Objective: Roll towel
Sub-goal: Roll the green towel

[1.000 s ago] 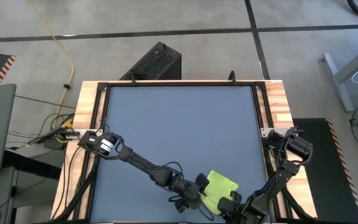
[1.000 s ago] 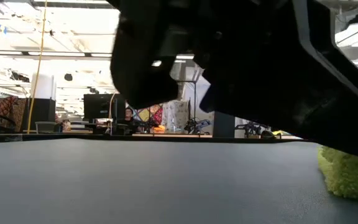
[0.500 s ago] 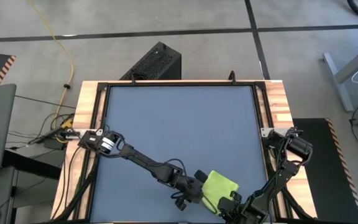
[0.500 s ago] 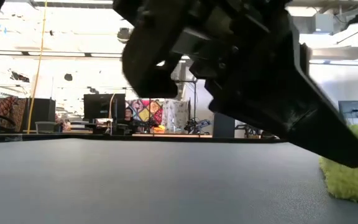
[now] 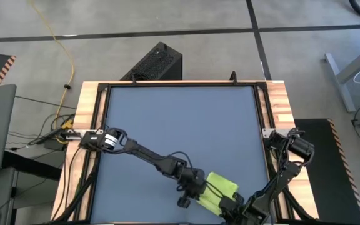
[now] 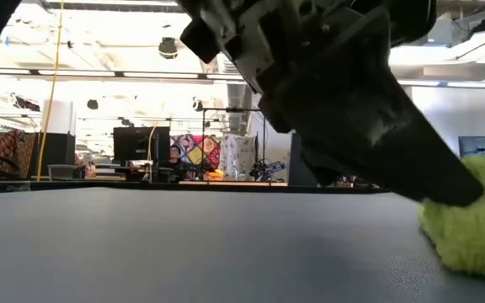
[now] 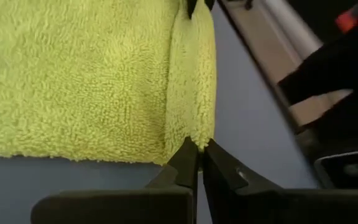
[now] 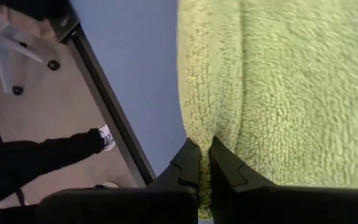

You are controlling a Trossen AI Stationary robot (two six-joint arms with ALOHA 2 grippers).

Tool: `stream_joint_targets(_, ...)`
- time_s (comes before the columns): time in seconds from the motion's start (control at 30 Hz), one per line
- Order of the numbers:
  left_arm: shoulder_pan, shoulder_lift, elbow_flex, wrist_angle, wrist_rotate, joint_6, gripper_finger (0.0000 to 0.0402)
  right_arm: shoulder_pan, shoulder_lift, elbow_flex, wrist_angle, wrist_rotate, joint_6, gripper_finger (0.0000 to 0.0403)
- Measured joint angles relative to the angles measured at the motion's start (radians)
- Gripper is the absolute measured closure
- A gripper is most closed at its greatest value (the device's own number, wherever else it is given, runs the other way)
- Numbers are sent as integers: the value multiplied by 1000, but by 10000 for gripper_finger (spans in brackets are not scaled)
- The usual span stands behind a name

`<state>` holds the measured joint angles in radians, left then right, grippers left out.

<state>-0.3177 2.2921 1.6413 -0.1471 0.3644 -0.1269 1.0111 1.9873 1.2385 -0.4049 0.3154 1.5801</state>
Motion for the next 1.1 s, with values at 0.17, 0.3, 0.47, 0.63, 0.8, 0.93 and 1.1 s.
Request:
stream_joint_targets(0.17,34,0,1,-42,60,-189,401,-1,0,0,5,-10,68,371)
stream_joint_targets(0.3,42,0,1,-77,58,-235,401,-4,0,0,6,-10,126,355)
stream_joint_targets(0.47,42,0,1,-70,51,-237,401,-14,0,0,4,-30,165,330)
stream_joint_targets(0.63,43,-5,0,-60,56,-80,390,-15,0,0,2,-38,159,324)
stream_joint_targets(0.8,51,-41,-3,-64,73,60,339,-13,0,0,5,-43,159,323)
stream_joint_targets(0.93,62,-98,-3,-74,67,132,290,-13,0,0,7,-44,158,322)
stream_joint_targets(1.1,41,-150,-1,-56,58,325,259,-13,0,0,8,-44,158,322)
